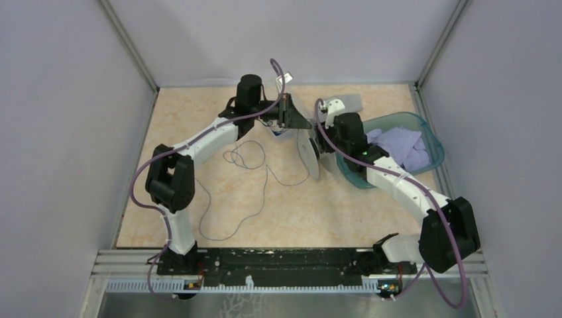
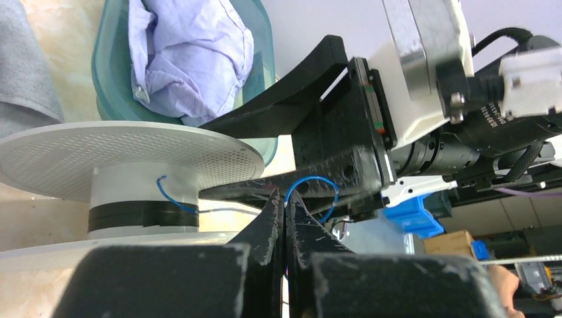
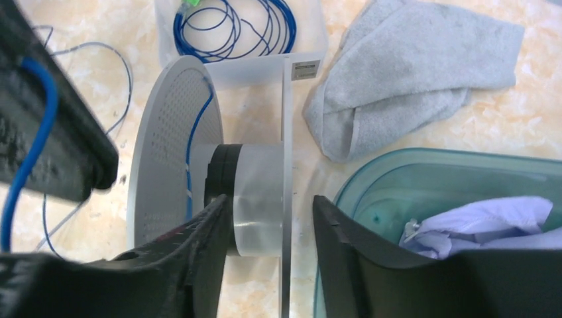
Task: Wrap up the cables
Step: Wrap the cable around the cable reel.
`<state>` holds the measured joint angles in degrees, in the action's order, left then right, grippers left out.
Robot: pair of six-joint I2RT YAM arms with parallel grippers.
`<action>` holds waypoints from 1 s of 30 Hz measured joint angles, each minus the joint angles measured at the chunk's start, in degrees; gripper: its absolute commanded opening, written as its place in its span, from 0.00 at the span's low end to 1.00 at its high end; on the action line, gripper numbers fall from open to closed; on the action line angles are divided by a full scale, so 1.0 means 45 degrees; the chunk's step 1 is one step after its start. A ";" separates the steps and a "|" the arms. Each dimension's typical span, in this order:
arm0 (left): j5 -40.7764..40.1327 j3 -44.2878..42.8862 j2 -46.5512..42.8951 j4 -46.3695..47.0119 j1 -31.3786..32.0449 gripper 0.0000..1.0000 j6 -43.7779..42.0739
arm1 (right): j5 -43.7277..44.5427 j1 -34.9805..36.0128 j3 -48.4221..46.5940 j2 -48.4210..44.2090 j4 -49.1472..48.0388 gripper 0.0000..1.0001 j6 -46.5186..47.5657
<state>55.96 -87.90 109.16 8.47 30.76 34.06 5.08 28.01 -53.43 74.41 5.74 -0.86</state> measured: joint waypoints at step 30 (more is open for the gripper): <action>0.0423 0.0563 -0.0792 0.1069 -0.0894 0.00 0.0894 | -0.3847 -0.1316 -0.0500 -0.0665 0.2302 0.06 0.3055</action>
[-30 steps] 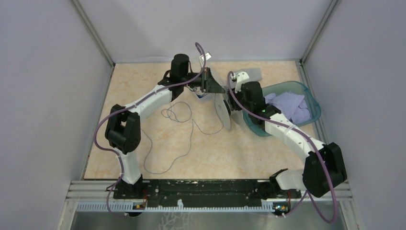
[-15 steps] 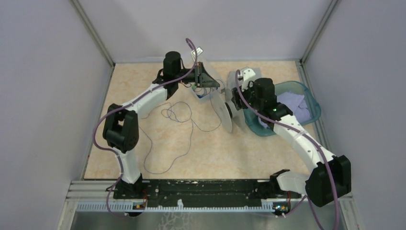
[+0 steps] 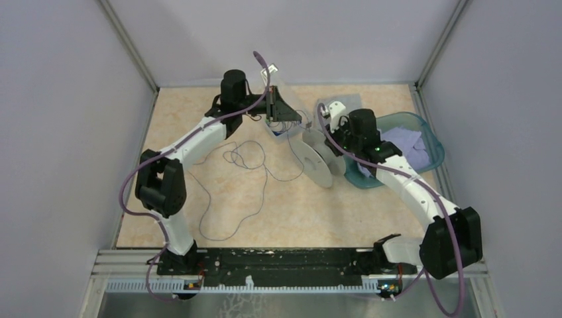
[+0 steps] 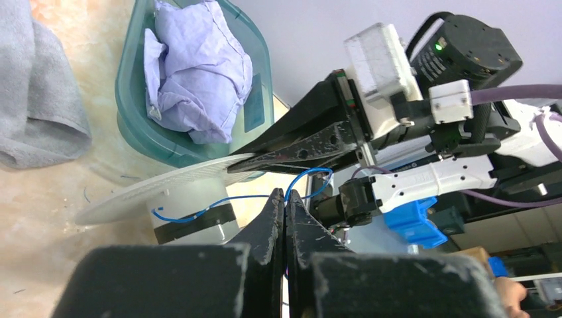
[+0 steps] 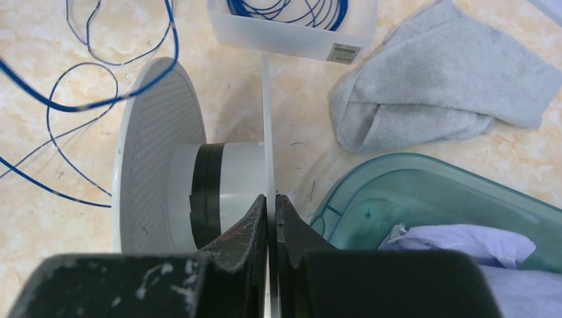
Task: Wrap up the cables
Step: Wrap the cable around the cable reel.
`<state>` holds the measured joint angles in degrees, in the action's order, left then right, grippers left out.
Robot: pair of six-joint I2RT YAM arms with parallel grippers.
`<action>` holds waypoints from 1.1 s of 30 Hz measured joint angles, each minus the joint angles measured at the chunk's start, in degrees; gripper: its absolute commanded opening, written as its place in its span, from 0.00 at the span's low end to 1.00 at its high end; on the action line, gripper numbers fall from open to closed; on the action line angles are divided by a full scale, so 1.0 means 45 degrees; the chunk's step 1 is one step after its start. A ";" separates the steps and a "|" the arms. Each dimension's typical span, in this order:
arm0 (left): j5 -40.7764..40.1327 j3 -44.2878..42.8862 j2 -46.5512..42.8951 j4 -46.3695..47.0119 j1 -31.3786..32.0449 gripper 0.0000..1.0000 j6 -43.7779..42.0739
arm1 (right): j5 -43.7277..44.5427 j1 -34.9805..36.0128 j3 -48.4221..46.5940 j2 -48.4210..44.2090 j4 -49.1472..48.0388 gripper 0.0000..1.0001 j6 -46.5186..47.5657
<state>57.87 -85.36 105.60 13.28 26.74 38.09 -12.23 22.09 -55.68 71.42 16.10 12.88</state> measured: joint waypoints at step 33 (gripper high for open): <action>-0.0860 0.1933 -0.2424 -0.0937 -0.0058 0.00 -0.2438 | -0.4216 -0.1141 -0.3313 0.3963 0.0019 0.73 0.3424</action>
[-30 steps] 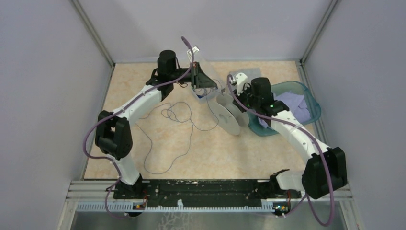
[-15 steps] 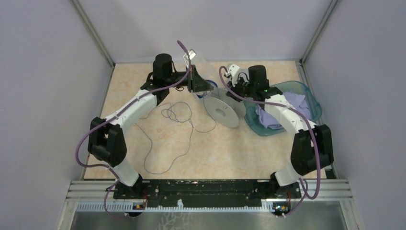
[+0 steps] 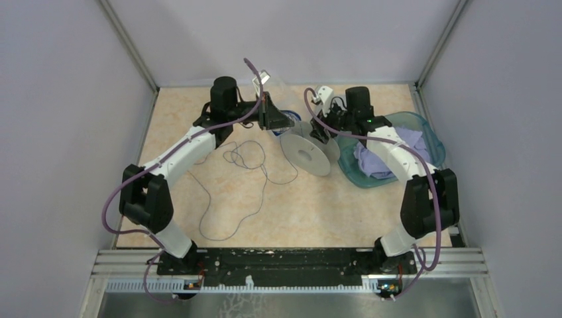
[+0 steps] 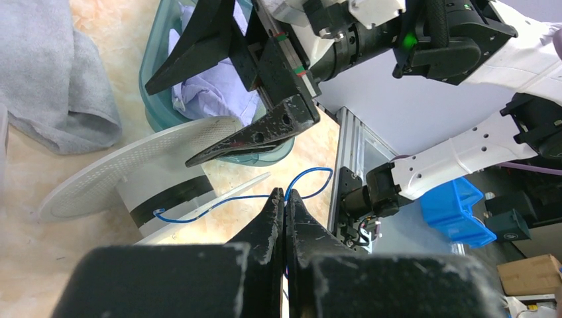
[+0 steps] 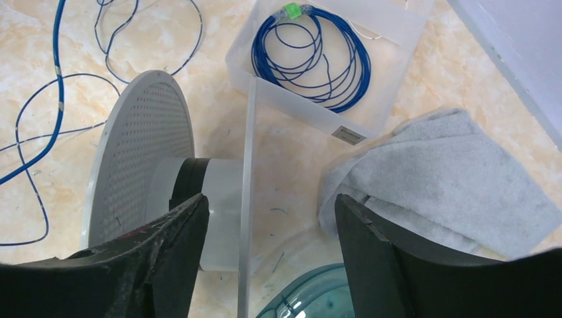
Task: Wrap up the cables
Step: Wrap the cable around the cable reel.
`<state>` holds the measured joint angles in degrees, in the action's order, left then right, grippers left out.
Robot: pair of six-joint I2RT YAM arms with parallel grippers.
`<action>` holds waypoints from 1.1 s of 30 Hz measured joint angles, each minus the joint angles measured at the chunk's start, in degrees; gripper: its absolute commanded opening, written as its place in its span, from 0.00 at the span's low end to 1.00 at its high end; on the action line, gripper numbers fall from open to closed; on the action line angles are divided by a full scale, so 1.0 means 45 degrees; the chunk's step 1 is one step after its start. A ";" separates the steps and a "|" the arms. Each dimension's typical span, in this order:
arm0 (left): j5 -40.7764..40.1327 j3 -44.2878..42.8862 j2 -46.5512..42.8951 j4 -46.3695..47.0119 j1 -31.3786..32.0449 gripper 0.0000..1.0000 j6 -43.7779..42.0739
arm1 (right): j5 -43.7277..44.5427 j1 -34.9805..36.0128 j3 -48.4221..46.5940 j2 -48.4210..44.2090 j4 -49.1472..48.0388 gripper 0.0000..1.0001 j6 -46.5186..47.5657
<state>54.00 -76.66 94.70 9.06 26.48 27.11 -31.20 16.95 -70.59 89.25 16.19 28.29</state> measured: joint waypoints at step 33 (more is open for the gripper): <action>-0.0447 -0.0398 0.0384 0.0772 0.0034 0.00 0.3716 | -0.2589 0.1054 0.0398 -0.3468 -0.0223 0.29 -0.3521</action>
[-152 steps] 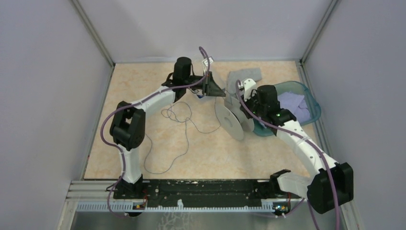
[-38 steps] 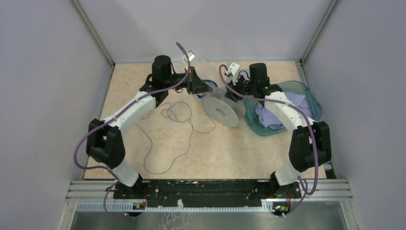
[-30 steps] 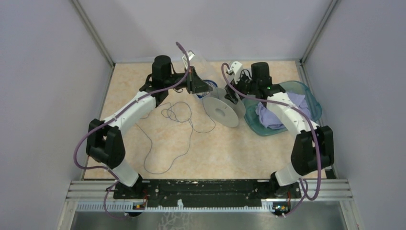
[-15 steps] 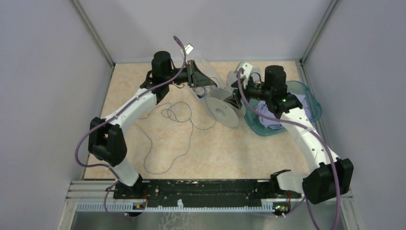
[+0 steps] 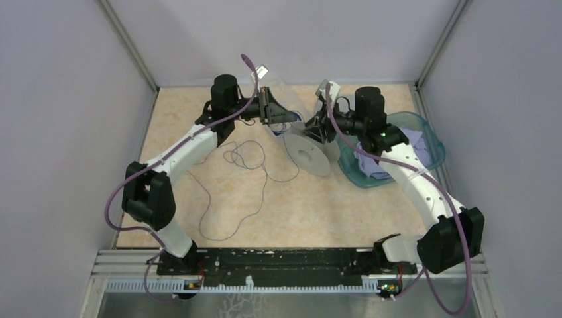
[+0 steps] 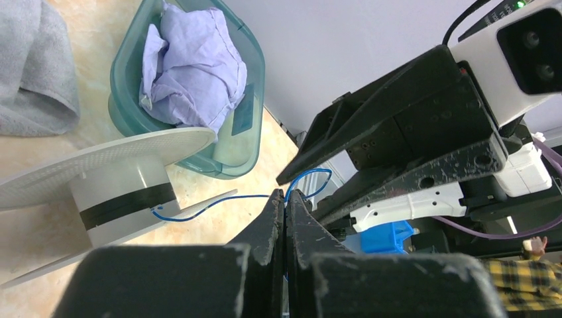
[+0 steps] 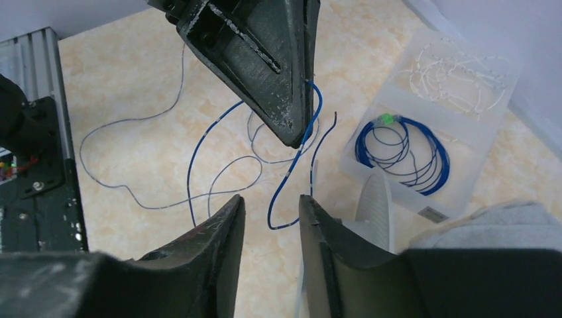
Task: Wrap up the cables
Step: Wrap the cable around the cable reel.
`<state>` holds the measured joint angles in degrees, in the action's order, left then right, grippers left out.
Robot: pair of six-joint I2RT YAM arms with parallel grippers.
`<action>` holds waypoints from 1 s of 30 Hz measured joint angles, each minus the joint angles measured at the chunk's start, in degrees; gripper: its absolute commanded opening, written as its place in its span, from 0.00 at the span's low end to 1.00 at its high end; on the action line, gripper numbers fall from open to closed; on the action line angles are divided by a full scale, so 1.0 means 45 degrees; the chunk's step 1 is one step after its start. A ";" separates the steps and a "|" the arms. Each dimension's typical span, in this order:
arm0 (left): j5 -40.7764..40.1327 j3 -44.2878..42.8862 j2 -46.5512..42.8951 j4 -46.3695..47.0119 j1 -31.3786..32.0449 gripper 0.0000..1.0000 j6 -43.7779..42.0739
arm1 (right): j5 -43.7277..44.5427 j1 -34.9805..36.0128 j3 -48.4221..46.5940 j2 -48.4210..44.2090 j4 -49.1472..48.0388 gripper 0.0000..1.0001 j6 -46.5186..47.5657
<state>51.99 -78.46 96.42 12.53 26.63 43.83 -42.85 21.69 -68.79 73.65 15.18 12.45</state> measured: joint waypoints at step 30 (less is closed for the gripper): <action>0.2361 -0.0855 -0.1817 -0.4041 0.0010 0.73 -0.9865 | -0.2191 0.0933 -0.3478 0.1768 0.6829 0.00 0.2686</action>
<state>62.61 -82.30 88.25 -5.65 26.68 -0.56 -52.71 25.89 -84.44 81.60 45.91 24.53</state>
